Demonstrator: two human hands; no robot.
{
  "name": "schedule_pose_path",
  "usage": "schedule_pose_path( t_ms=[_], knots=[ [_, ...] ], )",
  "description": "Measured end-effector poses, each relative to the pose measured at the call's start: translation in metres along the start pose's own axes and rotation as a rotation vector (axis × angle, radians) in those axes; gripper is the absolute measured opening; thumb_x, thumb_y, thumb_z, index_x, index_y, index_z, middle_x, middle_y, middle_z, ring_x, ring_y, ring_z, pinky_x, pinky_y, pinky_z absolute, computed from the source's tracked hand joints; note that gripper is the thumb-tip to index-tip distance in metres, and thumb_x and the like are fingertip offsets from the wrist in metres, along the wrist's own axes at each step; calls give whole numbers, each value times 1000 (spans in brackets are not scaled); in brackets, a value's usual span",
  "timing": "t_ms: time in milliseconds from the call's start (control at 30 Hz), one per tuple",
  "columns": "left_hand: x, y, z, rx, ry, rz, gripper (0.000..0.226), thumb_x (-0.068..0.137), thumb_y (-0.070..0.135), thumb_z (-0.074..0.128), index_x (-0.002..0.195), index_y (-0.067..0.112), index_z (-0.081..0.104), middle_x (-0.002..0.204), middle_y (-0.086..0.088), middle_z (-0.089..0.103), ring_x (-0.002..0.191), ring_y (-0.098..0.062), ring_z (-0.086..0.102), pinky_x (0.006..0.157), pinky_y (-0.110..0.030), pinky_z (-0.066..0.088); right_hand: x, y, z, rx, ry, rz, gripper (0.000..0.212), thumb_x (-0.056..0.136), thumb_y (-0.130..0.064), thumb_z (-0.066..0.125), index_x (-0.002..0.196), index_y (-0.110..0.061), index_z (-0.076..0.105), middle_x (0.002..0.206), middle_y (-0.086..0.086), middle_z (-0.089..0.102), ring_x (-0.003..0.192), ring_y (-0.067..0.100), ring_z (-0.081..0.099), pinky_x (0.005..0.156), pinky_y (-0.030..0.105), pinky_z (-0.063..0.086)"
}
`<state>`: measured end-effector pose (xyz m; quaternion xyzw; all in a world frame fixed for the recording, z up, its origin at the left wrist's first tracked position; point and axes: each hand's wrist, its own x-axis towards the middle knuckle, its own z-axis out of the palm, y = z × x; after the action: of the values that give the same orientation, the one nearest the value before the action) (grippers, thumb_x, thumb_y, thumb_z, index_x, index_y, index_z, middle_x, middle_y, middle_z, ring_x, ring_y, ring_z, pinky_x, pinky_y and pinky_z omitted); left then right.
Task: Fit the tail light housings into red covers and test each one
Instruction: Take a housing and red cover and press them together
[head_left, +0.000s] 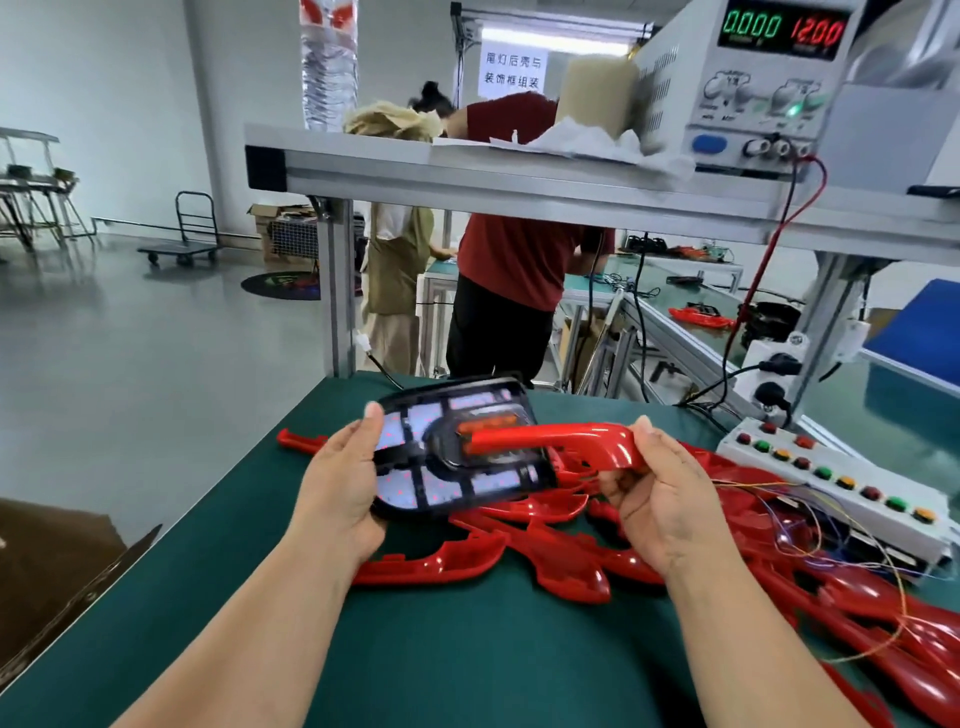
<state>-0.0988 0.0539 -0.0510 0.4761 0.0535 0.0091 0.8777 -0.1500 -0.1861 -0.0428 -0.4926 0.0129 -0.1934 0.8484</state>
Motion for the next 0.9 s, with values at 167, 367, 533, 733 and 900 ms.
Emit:
schedule_pose_path(
  t_ms=[167, 367, 533, 733, 900],
  knots=[
    [7, 12, -6, -343, 145, -3, 40, 103, 40, 44, 127, 12, 61, 121, -9, 69, 106, -28, 69, 96, -50, 52, 6, 9, -7, -279, 131, 44, 37, 94, -22, 61, 58, -22, 69, 55, -1, 59, 46, 10, 53, 43, 22, 43],
    [-9, 2, 7, -544, -35, -132, 47, 105, 41, 32, 114, 9, 65, 105, -14, 74, 93, -29, 73, 81, -43, 55, 5, 28, -4, -1140, 68, -208, 23, 94, -39, 58, 85, -23, 72, 87, -7, 66, 88, 13, 60, 75, 22, 41],
    [-27, -8, 26, -552, -197, -165, 53, 104, 45, 27, 124, 11, 62, 121, -14, 69, 115, -30, 64, 97, -40, 46, -11, 28, 19, -1424, 54, -526, 33, 92, -53, 52, 93, -29, 75, 99, -7, 58, 102, 20, 50, 91, 31, 35],
    [-46, -23, 41, -359, -325, -187, 46, 103, 36, 33, 138, 12, 52, 129, -12, 64, 121, -25, 59, 107, -38, 40, -39, 46, 55, -805, -202, -342, 15, 97, -32, 54, 111, -40, 55, 110, -29, 62, 105, -14, 56, 91, 7, 38],
    [-50, -30, 41, -76, -360, -52, 31, 83, 26, 59, 114, 30, 58, 93, 11, 72, 73, -1, 65, 71, -27, 41, -24, 25, 50, -136, -29, -105, 31, 98, -2, 46, 104, -18, 72, 102, 6, 75, 89, 14, 70, 73, 27, 56]
  ],
)
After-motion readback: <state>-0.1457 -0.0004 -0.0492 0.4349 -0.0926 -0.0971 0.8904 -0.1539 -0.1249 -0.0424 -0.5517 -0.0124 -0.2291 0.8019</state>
